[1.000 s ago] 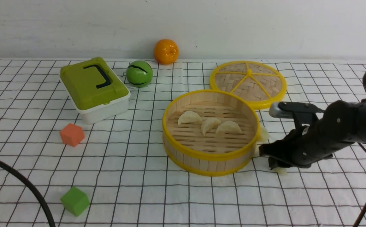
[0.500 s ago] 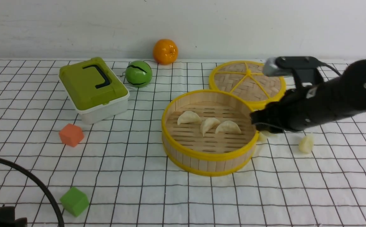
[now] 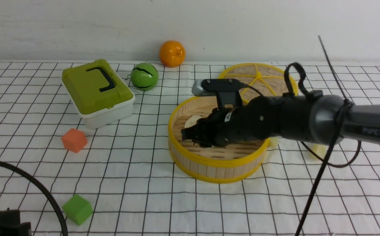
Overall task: Put the dumplings into the steamer on the table with the white tablecloth.
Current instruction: 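Place the dumpling in the bamboo steamer basket with the right gripper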
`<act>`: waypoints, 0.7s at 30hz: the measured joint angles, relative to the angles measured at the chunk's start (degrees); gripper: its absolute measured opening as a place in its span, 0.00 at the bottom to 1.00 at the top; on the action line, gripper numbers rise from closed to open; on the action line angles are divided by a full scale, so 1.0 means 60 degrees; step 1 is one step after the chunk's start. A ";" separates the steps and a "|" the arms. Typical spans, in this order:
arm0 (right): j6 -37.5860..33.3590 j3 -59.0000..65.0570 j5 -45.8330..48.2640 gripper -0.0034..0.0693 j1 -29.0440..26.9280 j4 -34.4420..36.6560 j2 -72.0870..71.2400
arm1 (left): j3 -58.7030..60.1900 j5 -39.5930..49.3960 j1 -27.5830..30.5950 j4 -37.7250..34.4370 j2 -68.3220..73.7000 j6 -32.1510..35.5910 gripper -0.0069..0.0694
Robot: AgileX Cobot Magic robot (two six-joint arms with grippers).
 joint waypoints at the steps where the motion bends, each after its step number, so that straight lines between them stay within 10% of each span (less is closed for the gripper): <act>1: 0.0048 0.0000 -0.0029 0.32 0.0000 0.0010 0.0146 | 0.0000 0.0000 0.0000 0.0000 0.0000 0.0000 0.07; 21: 0.0245 -0.0055 0.0844 0.79 -0.0395 0.0564 -0.1445 | 0.0000 -0.0006 0.0000 0.0000 0.0000 0.0000 0.08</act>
